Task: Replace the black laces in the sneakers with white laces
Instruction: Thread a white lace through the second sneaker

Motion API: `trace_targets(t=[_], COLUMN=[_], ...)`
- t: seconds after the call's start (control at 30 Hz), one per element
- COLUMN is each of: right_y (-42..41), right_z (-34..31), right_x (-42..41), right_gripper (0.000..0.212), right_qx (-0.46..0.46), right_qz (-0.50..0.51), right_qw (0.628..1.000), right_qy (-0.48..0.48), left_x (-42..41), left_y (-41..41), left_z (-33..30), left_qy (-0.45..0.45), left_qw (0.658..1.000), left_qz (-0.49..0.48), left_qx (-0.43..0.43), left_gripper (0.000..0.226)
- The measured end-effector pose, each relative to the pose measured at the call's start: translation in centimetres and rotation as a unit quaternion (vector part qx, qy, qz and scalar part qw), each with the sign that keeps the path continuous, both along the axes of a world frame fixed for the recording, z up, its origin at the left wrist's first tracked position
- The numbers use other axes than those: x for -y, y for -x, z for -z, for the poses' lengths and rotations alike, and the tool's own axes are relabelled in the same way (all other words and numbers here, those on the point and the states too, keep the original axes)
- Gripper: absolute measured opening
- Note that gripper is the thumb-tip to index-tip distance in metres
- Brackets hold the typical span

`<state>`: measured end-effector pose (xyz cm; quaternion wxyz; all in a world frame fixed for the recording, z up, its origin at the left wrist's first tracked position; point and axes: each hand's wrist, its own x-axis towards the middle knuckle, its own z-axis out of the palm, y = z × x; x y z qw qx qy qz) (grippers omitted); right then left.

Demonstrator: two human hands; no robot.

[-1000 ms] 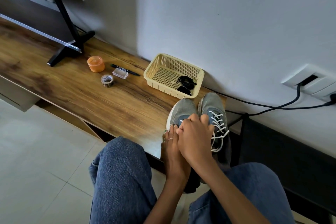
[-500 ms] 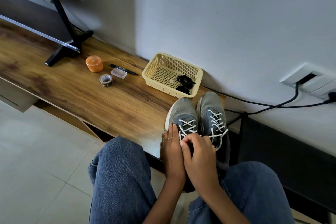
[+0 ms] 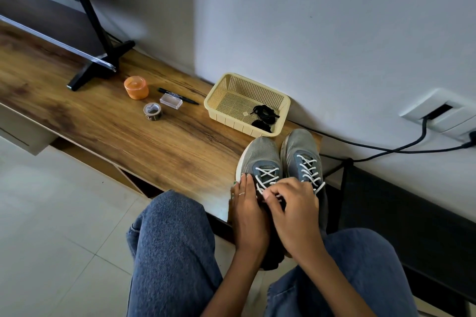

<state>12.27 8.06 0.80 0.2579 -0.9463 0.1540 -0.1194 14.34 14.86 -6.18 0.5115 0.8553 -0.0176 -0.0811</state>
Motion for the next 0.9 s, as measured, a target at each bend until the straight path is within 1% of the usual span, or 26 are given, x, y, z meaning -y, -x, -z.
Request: trace_targets(t=[0.03,0.1,0.13,0.23,0.33,0.43,0.57,0.67,0.8,0.9], right_y=[-0.1,-0.4,-0.6,-1.5,-2.1,-2.2,-2.3,-2.5,-2.3,-1.7], right_z=[-0.3,-0.9,-1.1,-1.7,-1.8,-1.7,-0.8,-0.1,0.2,0.1], right_x=[0.4,1.5,2.2,3.6,4.3,4.3,4.3,4.5,4.5,4.4], right_gripper=[0.02,0.016,0.018,0.031,0.024,0.016,0.016,0.004,0.02,0.025], right_qx=[0.001,0.005,-0.004,-0.078,-0.137,-0.167,-0.146,-0.108,-0.077,-0.052], right_qz=[0.008,0.023,0.028,0.013,-0.014,-0.04,-0.062,-0.076,-0.101,-0.107], right_qw=[1.0,1.0,1.0,0.997,0.989,0.983,0.981,0.98,0.974,0.973], right_qy=[-0.009,-0.007,0.001,0.026,0.046,0.065,0.113,0.147,0.189,0.199], left_x=[0.1,0.2,0.4,0.4,0.4,0.3,0.3,0.4,0.3,0.4], left_y=[0.0,-0.1,-0.2,-0.2,-0.1,-0.1,-0.2,-0.1,-0.2,-0.5], left_z=[0.3,0.6,0.9,0.8,0.4,0.3,0.7,0.4,0.3,0.7], left_qy=[0.0,-0.01,-0.017,-0.016,-0.021,-0.026,-0.029,-0.021,-0.02,-0.025], left_qw=[1.0,1.0,1.0,1.0,1.0,0.999,0.999,0.999,0.999,0.999], left_qz=[-0.006,-0.012,-0.015,-0.022,-0.018,-0.019,-0.023,-0.024,-0.028,-0.016], left_qx=[0.01,0.023,0.021,0.014,0.007,0.015,0.024,0.025,0.035,0.046], left_gripper=[0.05,0.053,0.054,0.056,0.061,0.061,0.056,0.058,0.057,0.05])
